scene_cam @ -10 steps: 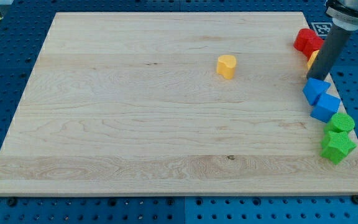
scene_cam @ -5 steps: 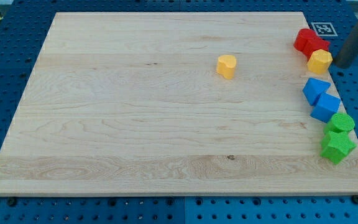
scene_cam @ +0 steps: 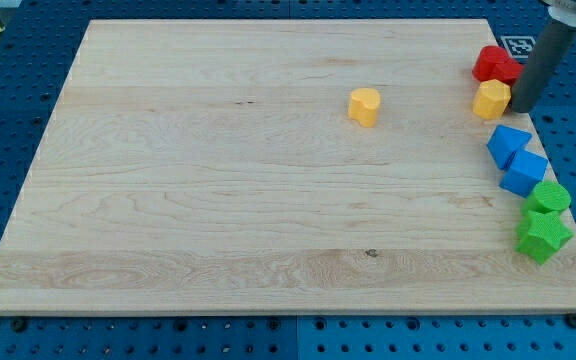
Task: Move the yellow hexagon to the right of the yellow heart
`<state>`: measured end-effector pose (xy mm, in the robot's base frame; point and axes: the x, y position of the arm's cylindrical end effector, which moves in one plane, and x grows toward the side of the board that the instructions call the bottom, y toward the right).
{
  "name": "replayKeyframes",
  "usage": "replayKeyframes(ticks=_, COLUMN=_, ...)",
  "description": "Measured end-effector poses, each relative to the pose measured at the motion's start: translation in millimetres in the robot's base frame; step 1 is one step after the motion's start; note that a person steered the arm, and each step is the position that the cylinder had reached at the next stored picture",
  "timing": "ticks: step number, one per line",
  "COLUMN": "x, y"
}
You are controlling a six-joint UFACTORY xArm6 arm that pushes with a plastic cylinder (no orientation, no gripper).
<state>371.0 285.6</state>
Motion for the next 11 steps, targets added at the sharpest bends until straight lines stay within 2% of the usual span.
replayKeyframes(ticks=3, x=-5, y=-18)
replayKeyframes(ticks=7, x=-17, y=-79)
replayKeyframes(ticks=9, x=-9, y=-104)
replayKeyframes(ticks=11, x=-30, y=-106)
